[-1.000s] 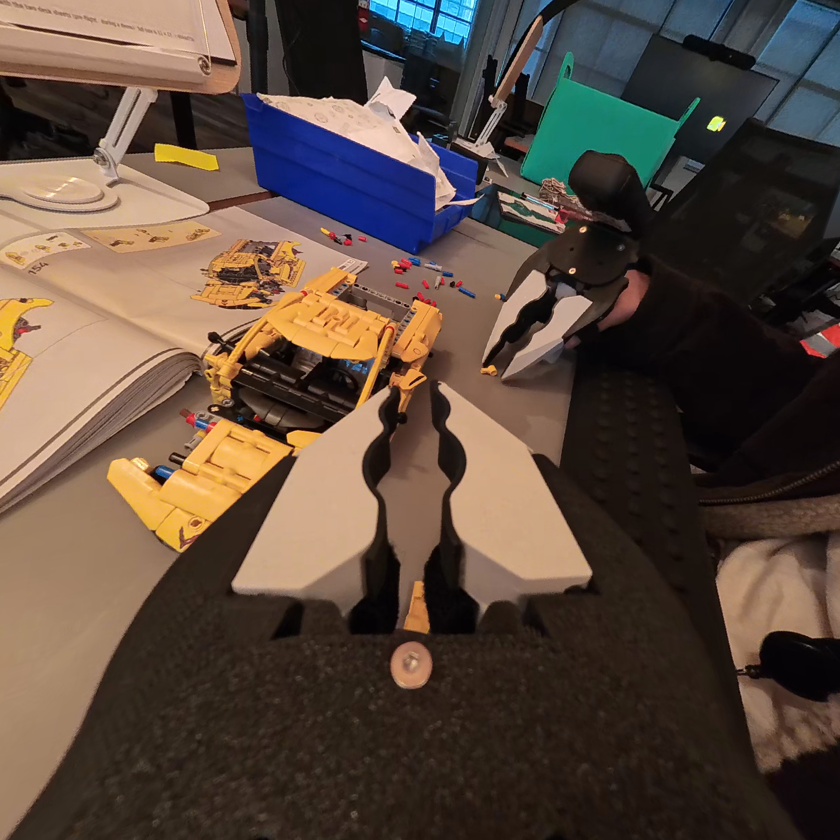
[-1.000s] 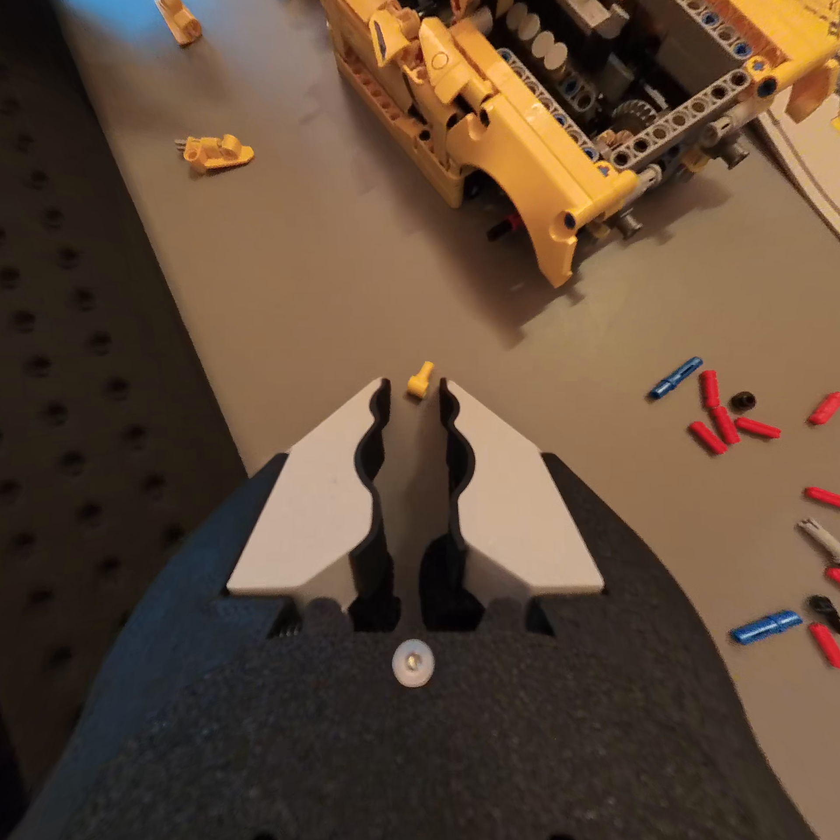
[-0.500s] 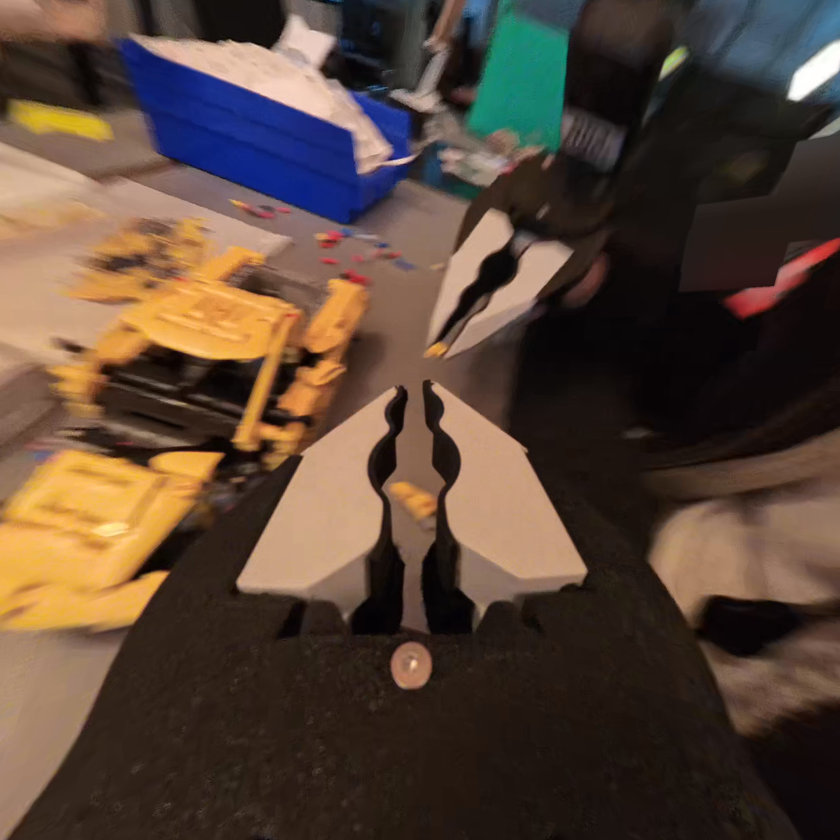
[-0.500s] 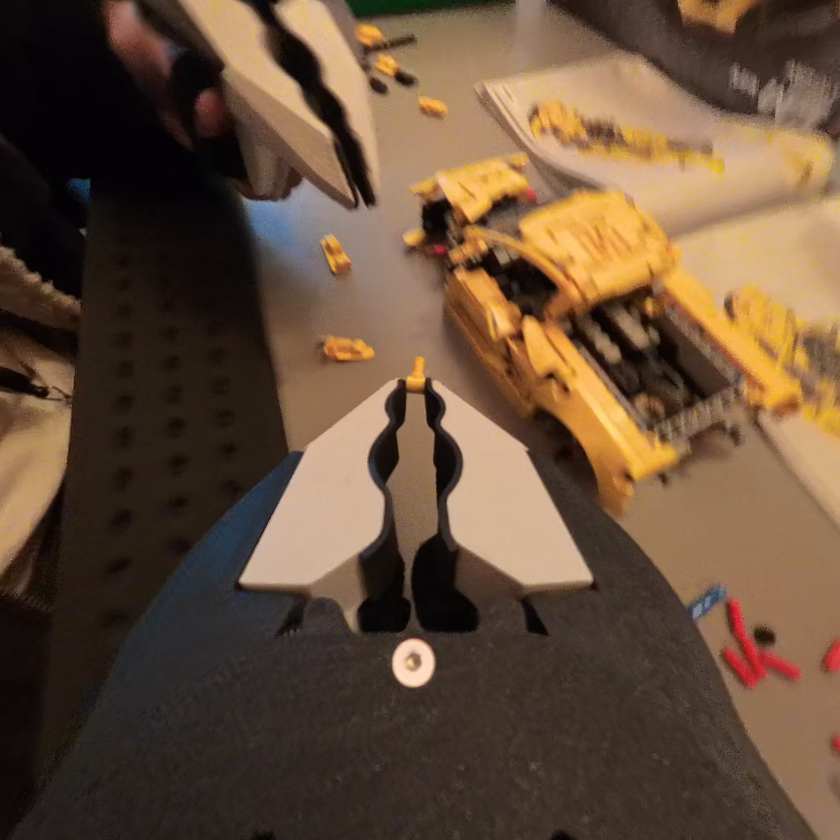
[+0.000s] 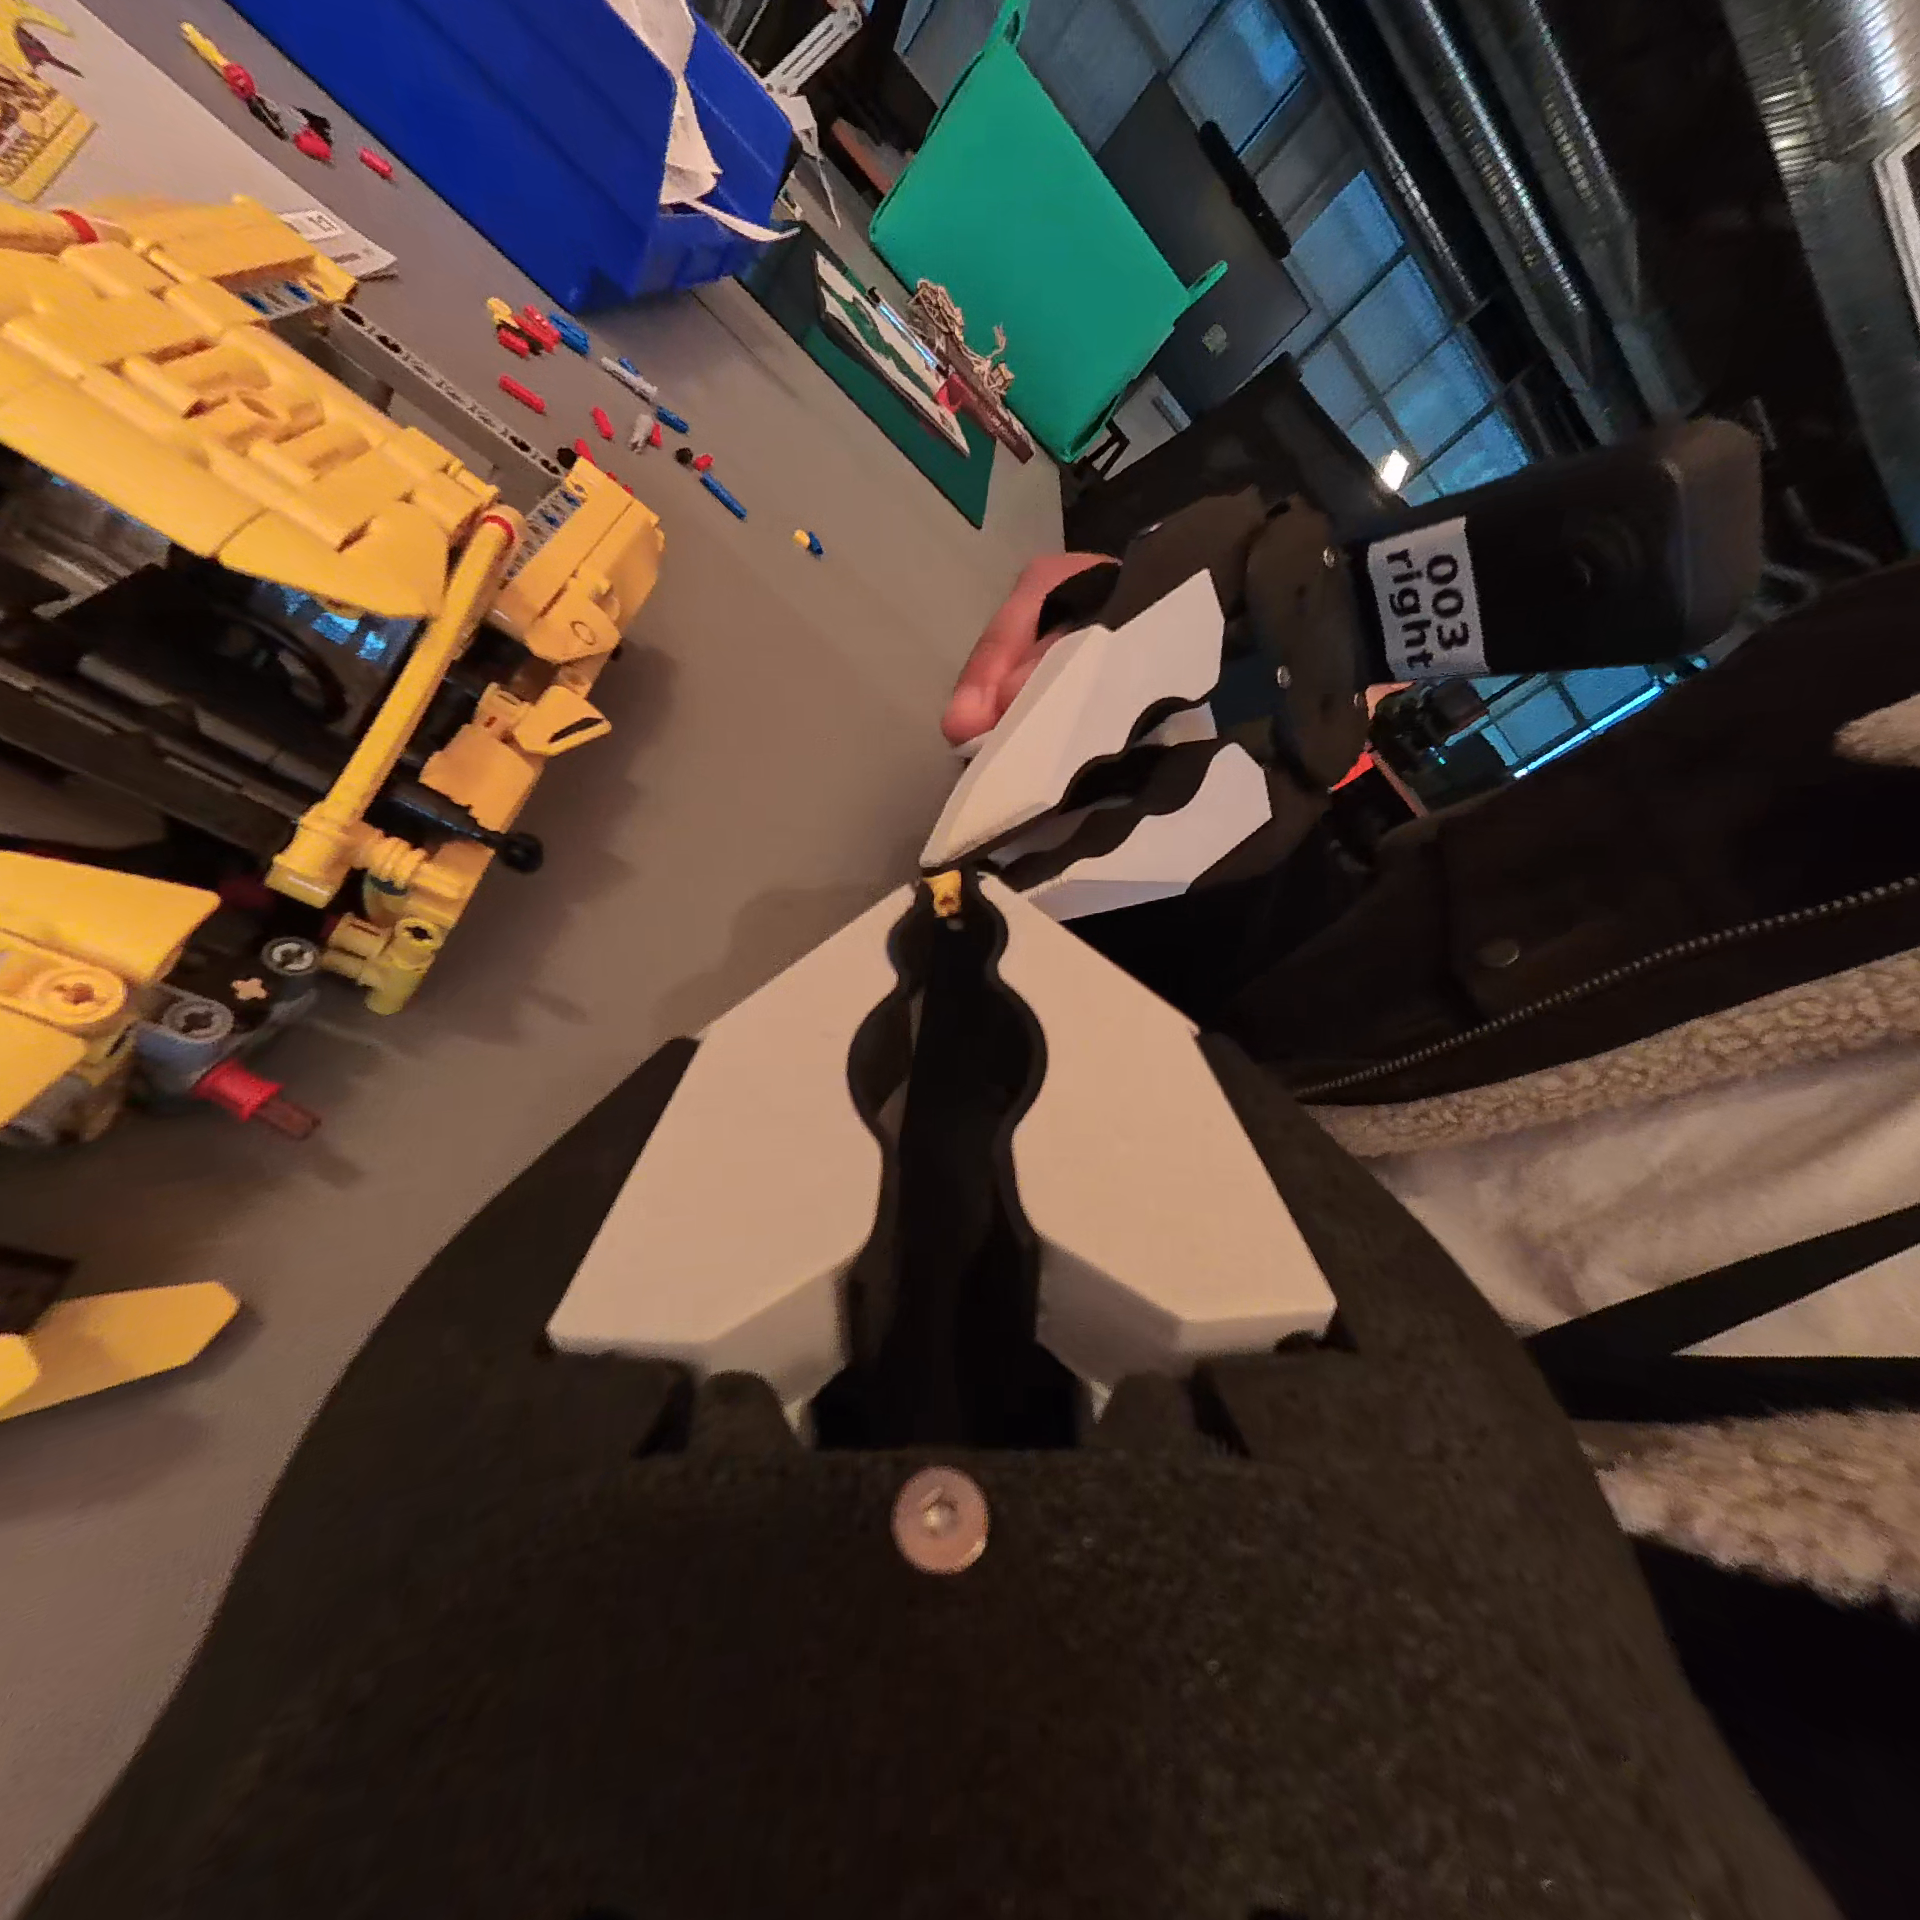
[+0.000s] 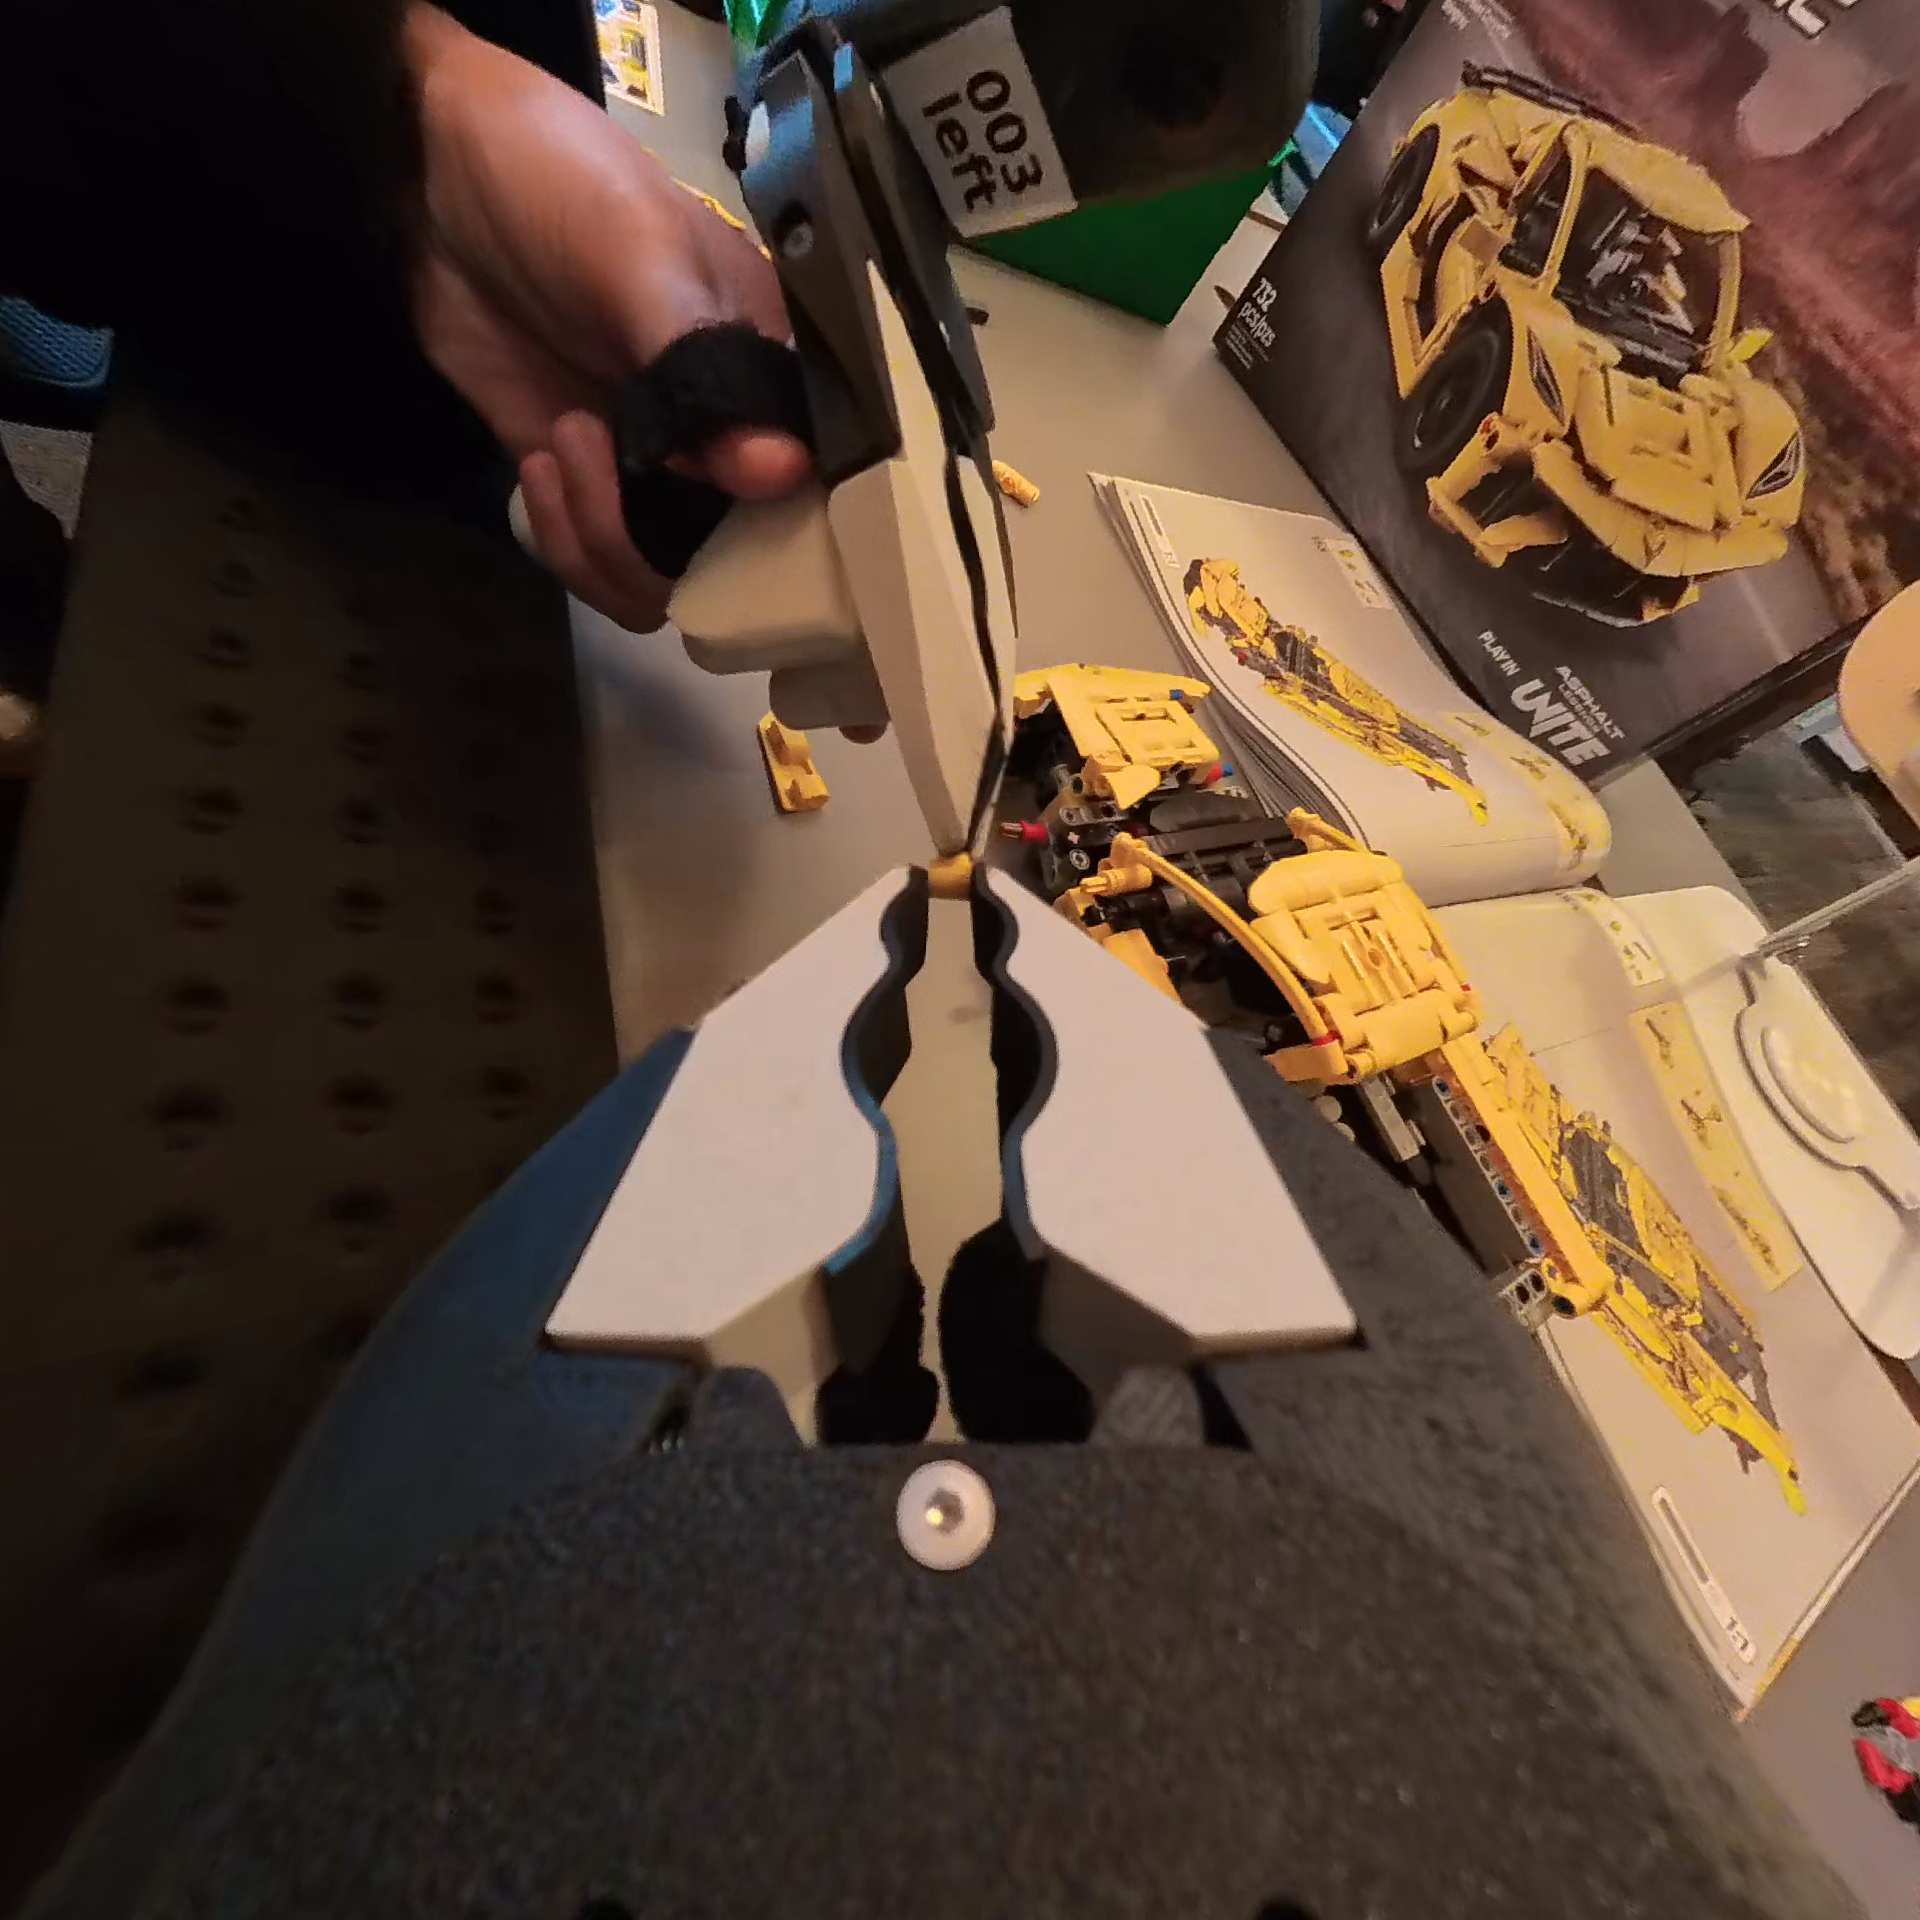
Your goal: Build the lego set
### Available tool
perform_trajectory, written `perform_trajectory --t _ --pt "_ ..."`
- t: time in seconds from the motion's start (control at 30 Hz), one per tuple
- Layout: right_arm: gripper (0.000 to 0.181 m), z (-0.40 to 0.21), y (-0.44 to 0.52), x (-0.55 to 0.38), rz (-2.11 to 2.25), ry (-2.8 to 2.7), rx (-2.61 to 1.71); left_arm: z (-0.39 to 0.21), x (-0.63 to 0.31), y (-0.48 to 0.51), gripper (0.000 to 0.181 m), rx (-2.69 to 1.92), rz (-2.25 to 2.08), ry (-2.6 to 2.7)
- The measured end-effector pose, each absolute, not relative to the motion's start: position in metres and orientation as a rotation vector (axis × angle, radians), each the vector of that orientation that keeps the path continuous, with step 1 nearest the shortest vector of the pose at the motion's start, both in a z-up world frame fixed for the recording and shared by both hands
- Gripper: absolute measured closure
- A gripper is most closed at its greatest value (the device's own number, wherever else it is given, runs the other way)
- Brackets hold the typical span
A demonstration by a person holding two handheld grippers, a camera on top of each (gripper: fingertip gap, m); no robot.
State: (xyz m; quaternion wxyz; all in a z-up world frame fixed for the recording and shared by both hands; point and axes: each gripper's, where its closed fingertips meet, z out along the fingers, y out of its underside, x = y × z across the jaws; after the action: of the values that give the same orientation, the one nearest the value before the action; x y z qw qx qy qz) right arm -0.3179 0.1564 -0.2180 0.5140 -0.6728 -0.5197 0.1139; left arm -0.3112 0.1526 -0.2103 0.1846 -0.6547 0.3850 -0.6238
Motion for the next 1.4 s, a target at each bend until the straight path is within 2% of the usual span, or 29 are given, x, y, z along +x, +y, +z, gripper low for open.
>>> perform_trajectory --t 0.47,0.57,1.13,1.27,1.33,1.4 --pt "0.173 -0.21 0.158 -0.313 0.284 -1.189 -1.576 -0.203 -0.313 0.152 0.181 -1.767 -1.727 1.119" --pt "0.174 -0.212 0.159 -0.313 0.264 -1.2 -1.575 -0.2 -0.314 0.154 0.174 -1.771 -1.779 1.082" --pt "0.174 -0.212 0.159 -0.314 0.222 -1.217 -1.528 -0.206 -0.313 0.156 0.175 -1.774 -1.703 1.117" --pt "0.173 -0.213 0.159 -0.315 0.227 -1.223 -1.525 -0.209 -0.312 0.158 0.167 -1.796 -1.68 1.114" --pt "0.173 -0.213 0.158 -0.317 0.223 -1.232 -1.521 -0.21 -0.312 0.157 0.167 -1.794 -1.678 1.122" --pt "0.173 -0.214 0.158 -0.317 0.212 -1.24 -1.52 -0.209 -0.312 0.154 0.177 -1.785 -1.695 1.138"
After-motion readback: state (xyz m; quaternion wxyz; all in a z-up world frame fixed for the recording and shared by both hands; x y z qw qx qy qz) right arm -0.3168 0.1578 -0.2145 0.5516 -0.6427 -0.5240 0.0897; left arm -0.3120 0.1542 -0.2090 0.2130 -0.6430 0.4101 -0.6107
